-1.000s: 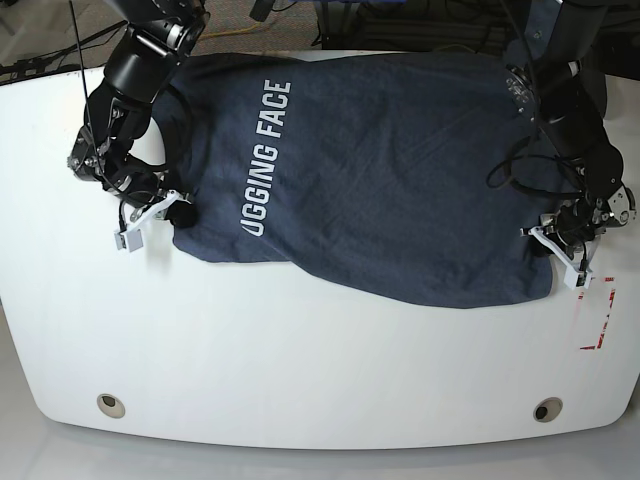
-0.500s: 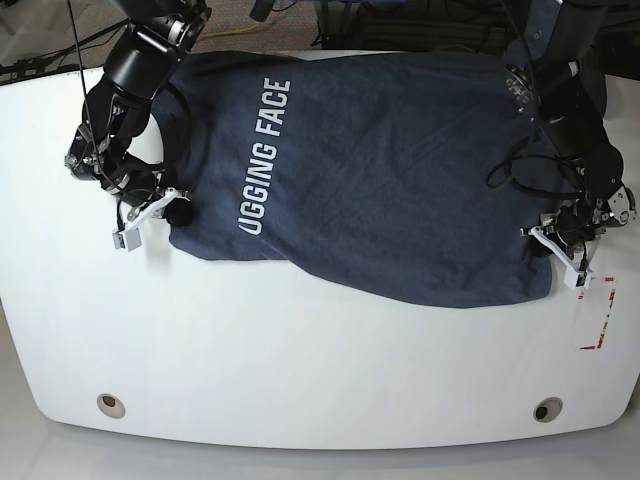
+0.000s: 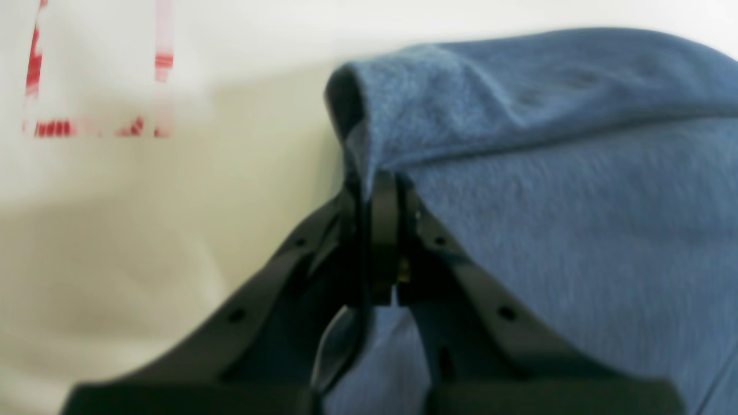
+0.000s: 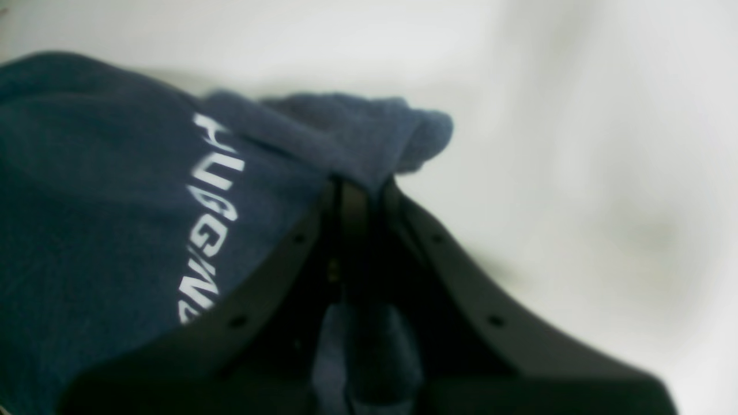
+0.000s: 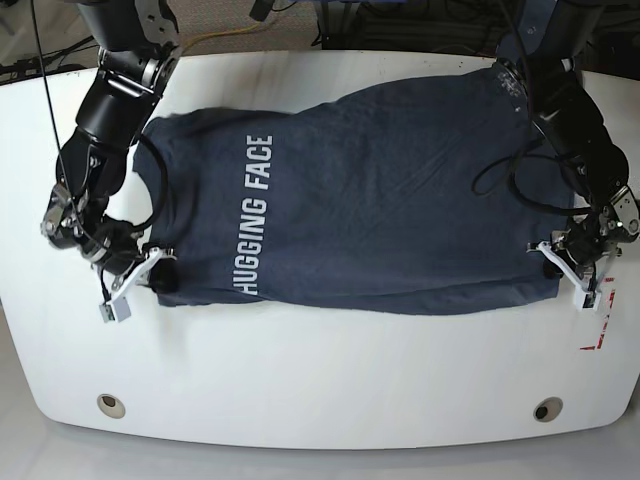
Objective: Fold the T-shirt properly
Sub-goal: 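Lift the hem and drag the shirt away from the collar, then swing the hem back over and lay the shirt flat, release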
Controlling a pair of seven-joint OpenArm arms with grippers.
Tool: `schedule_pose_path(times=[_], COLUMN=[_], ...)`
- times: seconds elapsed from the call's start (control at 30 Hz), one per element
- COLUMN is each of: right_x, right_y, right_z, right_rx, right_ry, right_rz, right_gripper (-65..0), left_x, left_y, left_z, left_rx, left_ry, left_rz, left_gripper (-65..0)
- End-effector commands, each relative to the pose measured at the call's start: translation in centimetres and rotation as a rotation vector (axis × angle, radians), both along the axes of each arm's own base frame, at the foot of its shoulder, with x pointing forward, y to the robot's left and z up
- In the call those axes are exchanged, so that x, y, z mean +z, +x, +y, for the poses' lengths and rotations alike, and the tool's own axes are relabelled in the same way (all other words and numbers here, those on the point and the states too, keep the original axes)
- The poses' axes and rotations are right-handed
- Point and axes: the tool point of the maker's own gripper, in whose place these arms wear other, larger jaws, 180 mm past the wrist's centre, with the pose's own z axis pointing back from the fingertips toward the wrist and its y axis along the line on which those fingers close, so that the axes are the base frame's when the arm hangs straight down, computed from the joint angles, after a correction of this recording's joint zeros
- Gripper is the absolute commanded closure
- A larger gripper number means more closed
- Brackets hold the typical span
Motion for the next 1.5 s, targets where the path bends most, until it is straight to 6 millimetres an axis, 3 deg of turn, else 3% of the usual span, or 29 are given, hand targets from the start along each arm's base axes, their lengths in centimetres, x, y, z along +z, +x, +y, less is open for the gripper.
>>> schedule_pose_path(times=[0.0, 0.1, 0.27, 0.47, 0.8, 0.93, 1.03, 1.1, 1.27, 1.3, 1.47], right_x=[5.9, 9.4, 15.3, 23.1, 36.8, 40.8, 41.2, 40.2, 32.9, 30.8, 23.6], right_y=[3.7, 5.6, 8.5, 10.9, 12.9, 12.8, 12.6, 12.7, 12.3, 11.9, 9.3], right_z=[-1.4, -2.2, -1.8, -1.6, -0.7, -1.5, -1.8, -2.0, -3.0, -3.4, -3.8], right_rx=[-0.005, -0.006, 0.074, 0.104, 0.133, 0.112, 0.108, 0.108, 0.108, 0.107, 0.117], right_ry=[-0.038, -0.067, -0.183, -0.279, -0.394, -0.408, -0.422, -0.418, -0.294, -0.274, -0.245], right_rz=[-0.149, -0.215, -0.294, -0.421, -0.614, -0.663, -0.668, -0.648, -0.534, -0.497, -0.402], right_gripper=[0.0, 0.0, 0.0, 0.0, 0.0, 0.0, 0.0, 0.0, 0.0, 0.0, 0.0], left_x=[5.4, 8.9, 14.9, 23.7, 38.6, 41.2, 41.4, 40.2, 34.6, 33.2, 27.5], left_y=[1.2, 1.4, 2.4, 3.0, 2.5, 2.0, 2.0, 2.1, 2.4, 2.2, 1.2], left_z=[1.5, 1.7, 1.1, 1.8, 3.1, 3.4, 3.4, 3.4, 3.2, 3.2, 2.6], left_rx=[0.003, 0.004, -0.012, 0.045, 0.112, 0.122, 0.124, 0.117, 0.079, 0.072, 0.03], left_ry=[0.079, 0.134, 0.236, 0.334, 0.483, 0.507, 0.509, 0.51, 0.508, 0.512, 0.523], left_rz=[-0.095, -0.156, -0.237, -0.381, -0.653, -0.701, -0.705, -0.678, -0.552, -0.523, -0.401], left_gripper=[0.0, 0.0, 0.0, 0.0, 0.0, 0.0, 0.0, 0.0, 0.0, 0.0, 0.0])
